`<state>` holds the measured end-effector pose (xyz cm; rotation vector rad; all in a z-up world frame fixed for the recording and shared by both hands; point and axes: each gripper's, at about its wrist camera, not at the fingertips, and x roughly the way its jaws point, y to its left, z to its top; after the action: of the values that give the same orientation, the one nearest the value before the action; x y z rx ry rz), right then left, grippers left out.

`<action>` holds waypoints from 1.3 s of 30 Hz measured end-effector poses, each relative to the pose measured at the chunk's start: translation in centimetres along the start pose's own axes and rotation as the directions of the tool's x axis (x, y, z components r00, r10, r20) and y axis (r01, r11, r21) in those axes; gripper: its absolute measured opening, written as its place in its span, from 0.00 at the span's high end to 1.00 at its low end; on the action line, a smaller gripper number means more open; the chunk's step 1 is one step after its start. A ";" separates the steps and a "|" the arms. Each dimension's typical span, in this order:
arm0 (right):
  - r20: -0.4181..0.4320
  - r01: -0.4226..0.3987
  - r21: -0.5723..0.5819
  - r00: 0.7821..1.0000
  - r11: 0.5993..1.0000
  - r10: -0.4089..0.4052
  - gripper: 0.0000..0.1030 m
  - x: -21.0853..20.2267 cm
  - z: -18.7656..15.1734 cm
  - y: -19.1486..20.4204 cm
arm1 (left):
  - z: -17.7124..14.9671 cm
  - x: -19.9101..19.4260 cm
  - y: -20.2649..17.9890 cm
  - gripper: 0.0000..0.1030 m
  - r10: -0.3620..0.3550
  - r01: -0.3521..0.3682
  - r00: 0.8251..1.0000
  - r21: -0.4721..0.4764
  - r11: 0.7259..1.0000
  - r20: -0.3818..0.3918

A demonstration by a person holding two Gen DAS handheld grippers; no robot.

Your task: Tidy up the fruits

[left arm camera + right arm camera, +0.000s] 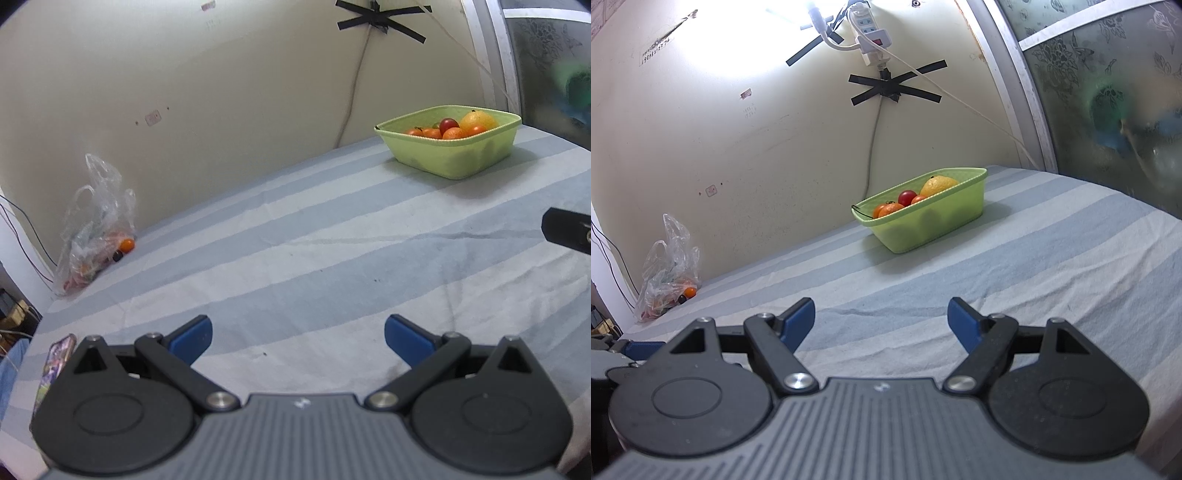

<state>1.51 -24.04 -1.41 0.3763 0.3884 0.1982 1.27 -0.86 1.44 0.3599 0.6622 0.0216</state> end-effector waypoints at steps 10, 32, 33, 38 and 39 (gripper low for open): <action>-0.002 0.000 -0.001 1.000 1.000 0.000 0.21 -0.1 0.0 0.1 | 0.1 0.2 -0.1 0.00 -0.005 0.005 1.000 0.002 1.000 -0.006; -0.005 0.004 0.008 1.000 1.000 -0.004 0.21 0.1 0.0 0.0 | 0.1 0.2 -0.4 0.00 -0.006 0.006 1.000 0.000 1.000 -0.007; -0.005 0.004 0.008 1.000 1.000 -0.004 0.21 0.1 0.0 0.0 | 0.1 0.3 -0.4 0.00 -0.007 0.007 1.000 0.000 1.000 -0.007; -0.005 0.003 0.007 1.000 1.000 -0.003 0.21 0.1 0.0 0.0 | -0.1 0.4 -0.5 0.00 -0.023 0.023 1.000 0.000 1.000 -0.003; -0.005 0.004 0.007 1.000 1.000 -0.004 0.21 0.1 0.0 0.0 | -0.1 0.3 -0.5 0.00 -0.024 0.024 1.000 0.003 1.000 0.003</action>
<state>1.59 -24.03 -1.46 0.3823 0.3952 0.1944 1.40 -1.26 0.98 0.3550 0.6639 -0.0025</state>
